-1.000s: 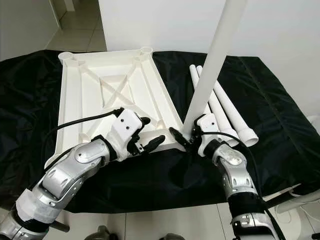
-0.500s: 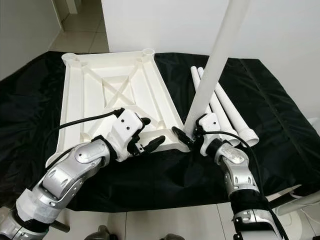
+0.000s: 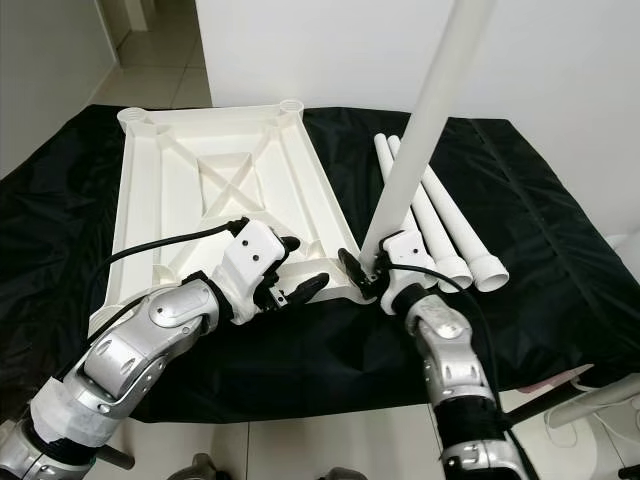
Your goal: Building children table
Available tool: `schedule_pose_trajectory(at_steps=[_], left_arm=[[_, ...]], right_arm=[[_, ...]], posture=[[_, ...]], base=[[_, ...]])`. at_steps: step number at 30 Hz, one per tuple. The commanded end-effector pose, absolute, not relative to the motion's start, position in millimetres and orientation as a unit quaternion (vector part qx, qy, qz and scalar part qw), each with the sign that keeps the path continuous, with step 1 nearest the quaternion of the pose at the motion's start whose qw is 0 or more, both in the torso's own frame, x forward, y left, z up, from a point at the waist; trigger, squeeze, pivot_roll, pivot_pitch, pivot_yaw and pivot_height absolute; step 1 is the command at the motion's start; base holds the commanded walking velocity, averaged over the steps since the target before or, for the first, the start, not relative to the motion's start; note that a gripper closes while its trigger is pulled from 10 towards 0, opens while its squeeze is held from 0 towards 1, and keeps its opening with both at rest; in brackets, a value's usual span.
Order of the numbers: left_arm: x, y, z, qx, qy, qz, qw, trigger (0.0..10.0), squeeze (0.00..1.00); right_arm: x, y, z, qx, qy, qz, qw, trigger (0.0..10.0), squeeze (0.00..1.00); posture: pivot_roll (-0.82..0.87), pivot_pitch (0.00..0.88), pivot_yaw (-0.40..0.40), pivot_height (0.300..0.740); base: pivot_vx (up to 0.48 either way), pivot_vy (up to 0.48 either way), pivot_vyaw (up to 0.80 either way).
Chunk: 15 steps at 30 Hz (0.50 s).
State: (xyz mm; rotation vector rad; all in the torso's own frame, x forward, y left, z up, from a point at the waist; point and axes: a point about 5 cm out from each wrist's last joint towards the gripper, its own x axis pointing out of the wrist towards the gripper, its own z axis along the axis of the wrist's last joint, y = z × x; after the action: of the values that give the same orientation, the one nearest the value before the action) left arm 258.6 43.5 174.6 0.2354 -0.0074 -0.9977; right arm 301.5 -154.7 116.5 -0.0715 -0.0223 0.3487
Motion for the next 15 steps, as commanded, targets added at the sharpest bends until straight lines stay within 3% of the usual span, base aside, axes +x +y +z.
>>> schedule_pose_trajectory(at_steps=[1,2,3,8,15], left_arm=[[252,40,174,0.119,0.0,-0.517,0.848,10.0,0.0],[252,40,174,0.119,0.0,-0.517,0.848,10.0,0.0],[252,40,174,0.119,0.001,-0.517,0.848,10.0,0.0],[251,40,174,0.119,0.003,-0.517,0.848,10.0,0.0],[251,42,173,0.121,0.004,-0.515,0.848,10.0,0.0]], right_arm=[[298,-152,106,-0.006,0.025,0.103,0.994,10.0,0.0],[298,-152,106,-0.006,0.025,0.103,0.994,10.0,0.0],[296,-147,105,0.001,0.029,0.036,0.999,10.0,0.0],[291,-138,106,0.031,0.025,-0.028,0.999,10.0,0.0],[288,-126,110,0.046,0.02,-0.025,0.998,10.0,0.0]], posture=[[-0.07,0.0,-0.029,0.74],[-0.07,0.0,-0.029,0.74],[-0.07,0.0,-0.03,0.74],[-0.06,0.0,-0.032,0.74],[-0.06,0.0,-0.031,0.74]], base=[[0.0,0.0,0.0],[0.0,0.0,0.0],[0.0,0.0,0.0],[0.0,0.0,0.0],[0.0,0.0,0.0]])
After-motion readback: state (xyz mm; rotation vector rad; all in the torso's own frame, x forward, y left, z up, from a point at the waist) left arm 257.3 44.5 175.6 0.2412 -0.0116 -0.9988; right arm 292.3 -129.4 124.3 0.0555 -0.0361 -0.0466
